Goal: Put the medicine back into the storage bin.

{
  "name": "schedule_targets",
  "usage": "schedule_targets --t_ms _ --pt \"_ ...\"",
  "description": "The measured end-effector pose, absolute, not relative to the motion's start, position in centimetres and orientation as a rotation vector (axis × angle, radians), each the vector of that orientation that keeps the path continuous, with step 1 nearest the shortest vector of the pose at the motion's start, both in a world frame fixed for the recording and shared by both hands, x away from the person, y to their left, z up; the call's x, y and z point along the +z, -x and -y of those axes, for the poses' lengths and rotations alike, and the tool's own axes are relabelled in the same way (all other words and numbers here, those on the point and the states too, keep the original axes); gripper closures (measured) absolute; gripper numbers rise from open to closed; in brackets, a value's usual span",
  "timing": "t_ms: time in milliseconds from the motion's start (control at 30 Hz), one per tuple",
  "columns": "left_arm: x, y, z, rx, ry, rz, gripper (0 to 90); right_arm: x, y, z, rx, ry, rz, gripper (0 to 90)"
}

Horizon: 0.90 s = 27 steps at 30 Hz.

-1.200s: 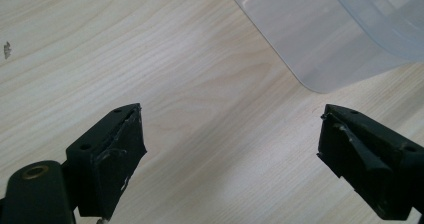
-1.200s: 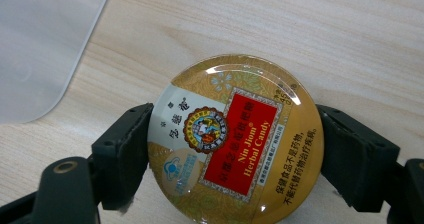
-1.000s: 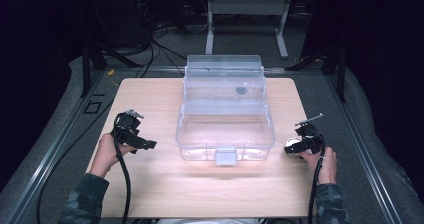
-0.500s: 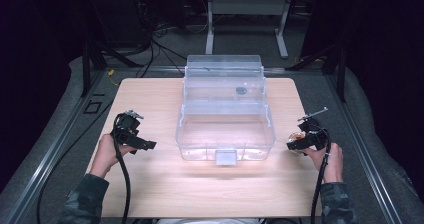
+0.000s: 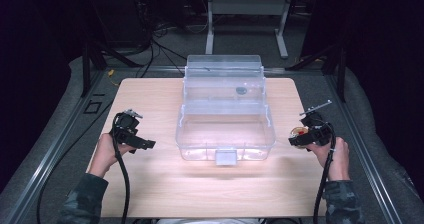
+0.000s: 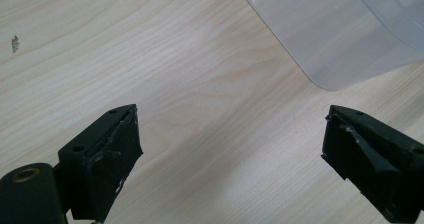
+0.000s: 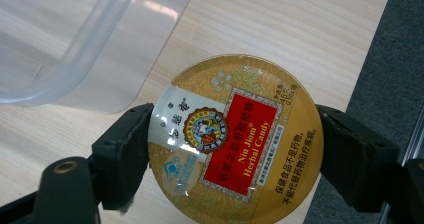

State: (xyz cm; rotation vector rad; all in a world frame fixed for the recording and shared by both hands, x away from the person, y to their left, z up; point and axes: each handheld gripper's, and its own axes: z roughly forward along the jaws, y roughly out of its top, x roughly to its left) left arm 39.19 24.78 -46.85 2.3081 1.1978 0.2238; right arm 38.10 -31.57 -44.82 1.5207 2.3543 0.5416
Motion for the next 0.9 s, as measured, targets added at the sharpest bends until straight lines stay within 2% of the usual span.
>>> schedule_targets --t_ms 900 --pt "-47.0 -39.7 -24.8 0.209 -2.302 -1.201 8.3 -40.4 -39.2 28.8 0.539 -1.424 -2.404 20.2"
